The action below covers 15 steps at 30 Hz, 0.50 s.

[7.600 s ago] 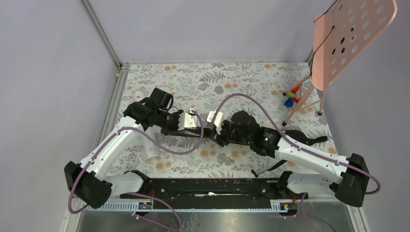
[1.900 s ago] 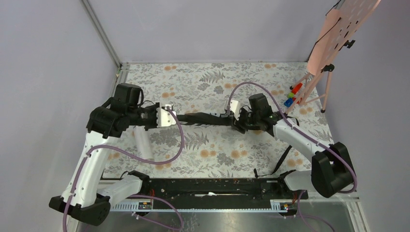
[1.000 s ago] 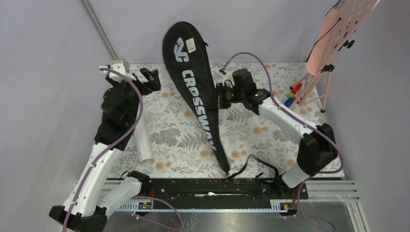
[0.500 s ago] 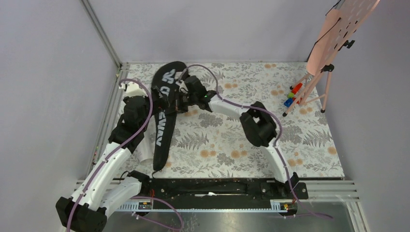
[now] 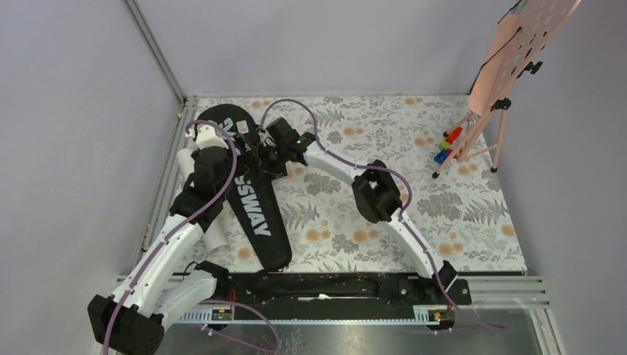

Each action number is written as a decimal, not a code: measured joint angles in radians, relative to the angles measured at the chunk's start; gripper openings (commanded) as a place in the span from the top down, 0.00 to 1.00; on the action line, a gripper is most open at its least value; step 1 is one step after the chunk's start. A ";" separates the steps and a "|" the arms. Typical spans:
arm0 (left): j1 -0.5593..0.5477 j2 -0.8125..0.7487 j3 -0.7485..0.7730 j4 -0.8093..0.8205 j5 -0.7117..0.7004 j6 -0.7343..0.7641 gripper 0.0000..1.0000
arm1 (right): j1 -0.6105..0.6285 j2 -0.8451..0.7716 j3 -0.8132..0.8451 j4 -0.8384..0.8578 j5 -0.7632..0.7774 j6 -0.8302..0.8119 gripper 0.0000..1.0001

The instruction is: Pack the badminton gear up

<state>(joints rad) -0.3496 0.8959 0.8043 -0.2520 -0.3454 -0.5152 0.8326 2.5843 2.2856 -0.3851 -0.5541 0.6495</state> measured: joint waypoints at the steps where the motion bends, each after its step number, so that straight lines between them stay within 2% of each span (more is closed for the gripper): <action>1: 0.000 0.000 0.000 -0.002 0.000 -0.002 0.01 | -0.003 -0.010 0.003 -0.017 0.025 -0.028 0.00; 3: 0.000 0.000 0.000 -0.006 0.000 -0.004 0.01 | -0.011 -0.063 -0.048 -0.049 0.085 -0.077 0.00; 6: -0.001 -0.002 -0.002 -0.011 0.001 -0.010 0.01 | -0.026 -0.222 -0.256 -0.049 0.184 -0.134 0.00; 11: -0.015 -0.004 -0.011 -0.014 0.002 -0.021 0.01 | -0.065 -0.691 -0.824 0.103 0.368 -0.208 0.01; 15: -0.058 0.000 -0.028 -0.018 -0.002 -0.033 0.01 | -0.116 -1.047 -1.175 0.239 0.505 -0.241 0.00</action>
<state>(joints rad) -0.4076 0.8959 0.7761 -0.2699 -0.3473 -0.5480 0.7162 1.5372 1.1110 -0.1463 -0.0486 0.4080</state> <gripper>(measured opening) 0.985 0.993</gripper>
